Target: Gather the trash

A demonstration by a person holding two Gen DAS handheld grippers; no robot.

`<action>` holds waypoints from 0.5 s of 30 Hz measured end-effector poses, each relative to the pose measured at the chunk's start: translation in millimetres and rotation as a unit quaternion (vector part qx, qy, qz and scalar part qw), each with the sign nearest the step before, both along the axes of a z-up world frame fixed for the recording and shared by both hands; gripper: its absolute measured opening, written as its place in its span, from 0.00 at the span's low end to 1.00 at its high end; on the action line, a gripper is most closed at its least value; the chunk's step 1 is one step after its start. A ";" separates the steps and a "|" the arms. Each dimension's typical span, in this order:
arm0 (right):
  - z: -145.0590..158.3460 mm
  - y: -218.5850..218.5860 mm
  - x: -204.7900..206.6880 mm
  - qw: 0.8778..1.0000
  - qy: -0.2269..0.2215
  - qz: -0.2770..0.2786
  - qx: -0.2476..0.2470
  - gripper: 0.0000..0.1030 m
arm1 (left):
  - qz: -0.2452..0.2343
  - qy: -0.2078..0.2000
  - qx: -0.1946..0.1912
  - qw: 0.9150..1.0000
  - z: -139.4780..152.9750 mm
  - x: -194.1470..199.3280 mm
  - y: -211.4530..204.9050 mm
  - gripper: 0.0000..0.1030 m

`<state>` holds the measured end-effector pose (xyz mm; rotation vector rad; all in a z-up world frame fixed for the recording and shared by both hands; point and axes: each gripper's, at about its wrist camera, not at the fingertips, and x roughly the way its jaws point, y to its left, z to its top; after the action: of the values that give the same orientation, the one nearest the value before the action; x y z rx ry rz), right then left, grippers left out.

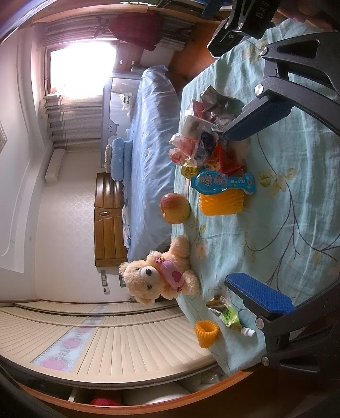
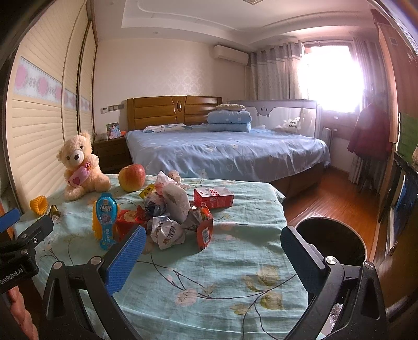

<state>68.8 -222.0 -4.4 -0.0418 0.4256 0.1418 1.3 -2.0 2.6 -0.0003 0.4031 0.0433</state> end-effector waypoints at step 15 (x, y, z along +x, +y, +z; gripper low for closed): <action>-0.4 -1.2 0.7 1.000 0.001 0.000 0.003 1.00 | -0.002 0.000 0.001 1.000 0.9 0.5 -3.3 0.99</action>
<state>69.5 -223.2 -4.8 -0.0353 0.4277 0.1442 1.8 -5.3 3.5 0.0026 0.4039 0.0403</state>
